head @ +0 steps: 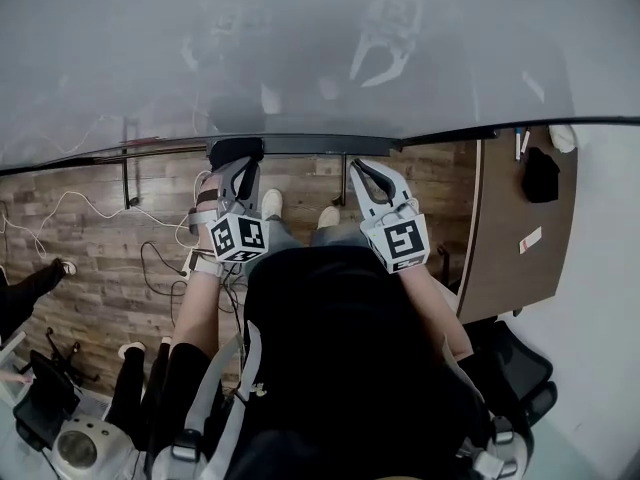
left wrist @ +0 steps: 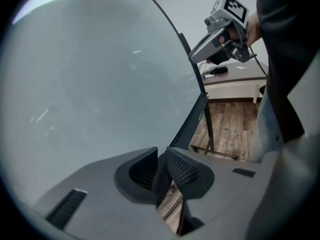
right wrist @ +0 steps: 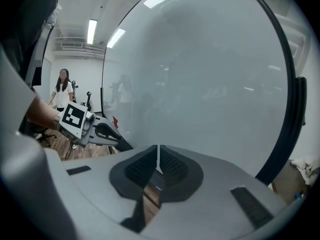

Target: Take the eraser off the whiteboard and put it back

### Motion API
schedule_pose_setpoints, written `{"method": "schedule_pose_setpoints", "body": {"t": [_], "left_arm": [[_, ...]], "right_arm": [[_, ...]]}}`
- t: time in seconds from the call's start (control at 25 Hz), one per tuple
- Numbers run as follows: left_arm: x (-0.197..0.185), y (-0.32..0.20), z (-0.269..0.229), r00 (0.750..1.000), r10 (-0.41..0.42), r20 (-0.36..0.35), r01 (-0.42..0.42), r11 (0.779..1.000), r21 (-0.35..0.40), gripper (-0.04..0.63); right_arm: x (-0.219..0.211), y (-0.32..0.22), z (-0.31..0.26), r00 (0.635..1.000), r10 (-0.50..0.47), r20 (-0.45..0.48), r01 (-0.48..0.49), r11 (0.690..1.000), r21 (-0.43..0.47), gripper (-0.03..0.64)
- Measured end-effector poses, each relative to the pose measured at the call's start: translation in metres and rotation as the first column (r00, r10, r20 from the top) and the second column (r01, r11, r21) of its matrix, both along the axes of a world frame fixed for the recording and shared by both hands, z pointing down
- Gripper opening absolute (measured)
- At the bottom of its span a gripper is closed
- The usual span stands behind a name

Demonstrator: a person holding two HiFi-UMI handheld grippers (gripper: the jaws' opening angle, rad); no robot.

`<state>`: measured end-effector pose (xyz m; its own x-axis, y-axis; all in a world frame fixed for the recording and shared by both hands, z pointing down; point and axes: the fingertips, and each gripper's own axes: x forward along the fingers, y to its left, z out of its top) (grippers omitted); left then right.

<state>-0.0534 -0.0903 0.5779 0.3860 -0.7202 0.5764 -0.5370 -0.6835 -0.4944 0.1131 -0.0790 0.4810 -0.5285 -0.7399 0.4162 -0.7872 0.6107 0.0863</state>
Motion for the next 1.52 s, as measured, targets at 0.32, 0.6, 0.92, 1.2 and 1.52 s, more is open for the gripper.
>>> {"method": "schedule_pose_setpoints", "body": {"t": [0.32, 0.6, 0.92, 1.2, 1.52], "left_arm": [[-0.012, -0.001, 0.034, 0.993, 0.011, 0.120, -0.011, 1.000, 0.000, 0.143], [-0.017, -0.010, 0.060, 0.976, 0.042, 0.215, -0.043, 0.999, 0.004, 0.225], [-0.022, -0.018, 0.077, 0.956, 0.054, 0.288, -0.062, 0.998, 0.020, 0.229], [-0.022, -0.027, 0.075, 0.954, 0.031, 0.297, -0.045, 0.998, 0.039, 0.222], [-0.021, -0.020, 0.068, 0.961, 0.026, 0.275, -0.036, 0.999, 0.033, 0.184]], "right_arm": [[0.015, 0.004, 0.011, 0.999, 0.024, -0.027, -0.025, 0.999, -0.045, 0.028], [0.025, 0.008, 0.017, 0.998, 0.052, -0.044, -0.054, 0.997, -0.058, 0.028], [0.034, 0.013, 0.020, 0.995, 0.093, -0.042, -0.095, 0.993, -0.064, 0.028], [0.040, 0.015, 0.019, 0.993, 0.109, -0.040, -0.111, 0.992, -0.064, 0.028], [0.039, 0.014, 0.019, 0.995, 0.096, -0.025, -0.097, 0.993, -0.063, 0.028]]}}
